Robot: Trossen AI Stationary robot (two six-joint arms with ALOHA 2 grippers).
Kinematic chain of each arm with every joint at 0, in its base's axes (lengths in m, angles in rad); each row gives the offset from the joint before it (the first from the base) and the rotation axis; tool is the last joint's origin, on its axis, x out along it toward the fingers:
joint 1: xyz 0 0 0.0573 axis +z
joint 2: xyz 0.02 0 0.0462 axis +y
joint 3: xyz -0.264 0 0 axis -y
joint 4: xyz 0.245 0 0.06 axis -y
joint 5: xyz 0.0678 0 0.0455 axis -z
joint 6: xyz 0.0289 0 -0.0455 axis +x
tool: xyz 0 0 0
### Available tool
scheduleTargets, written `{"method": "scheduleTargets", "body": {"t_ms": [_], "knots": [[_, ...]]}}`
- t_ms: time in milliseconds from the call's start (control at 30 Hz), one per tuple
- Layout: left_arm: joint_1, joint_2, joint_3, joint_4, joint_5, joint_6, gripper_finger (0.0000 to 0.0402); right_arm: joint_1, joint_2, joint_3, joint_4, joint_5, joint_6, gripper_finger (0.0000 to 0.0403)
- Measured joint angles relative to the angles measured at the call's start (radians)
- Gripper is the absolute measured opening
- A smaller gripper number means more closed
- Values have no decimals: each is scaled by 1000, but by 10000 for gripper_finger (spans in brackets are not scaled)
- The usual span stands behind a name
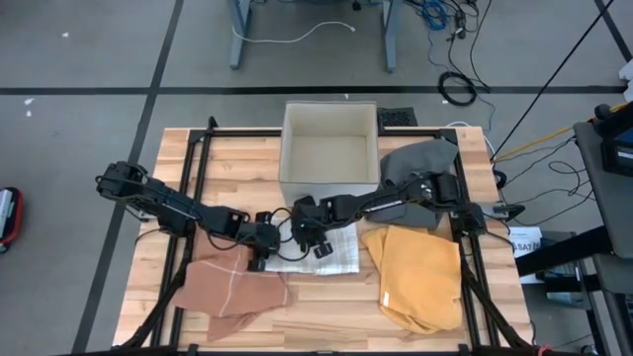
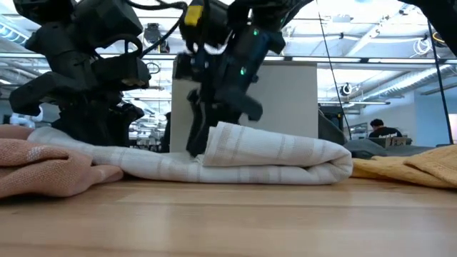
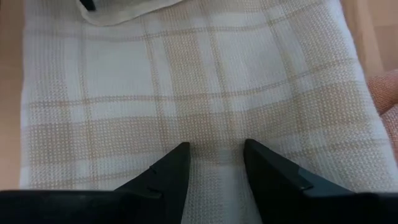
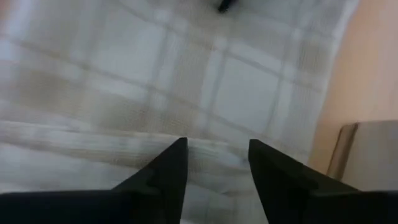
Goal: Fold towel
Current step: Fold the white patterned towel
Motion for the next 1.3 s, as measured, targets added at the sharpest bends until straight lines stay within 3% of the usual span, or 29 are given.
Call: {"method": "scheduleTargets", "body": {"t_ms": [167, 367, 600, 900, 1000, 1200, 1300], "knots": [[0, 0, 0, 2, -5, 0, 163, 11, 27, 2, -19, 117, -22, 130], [0, 0, 0, 4, -14, 5, 163, 30, 22, 64, -136, 223, -67, 12], [0, 0, 0, 5, -24, 5, 163, 46, 18, 179, -268, 365, -59, 2], [-4, 0, 0, 0, -26, -3, 163, -1, 46, 184, -257, 378, -13, 2], [-10, 0, 0, -2, -30, -3, 163, -8, 69, 185, -256, 333, -2, 4], [-11, 0, 0, -4, -32, -3, 163, 12, 76, 183, -255, 297, 9, 57], [-11, 0, 0, -3, -32, -3, 163, 36, 51, 182, -269, 369, 39, 93]]}}
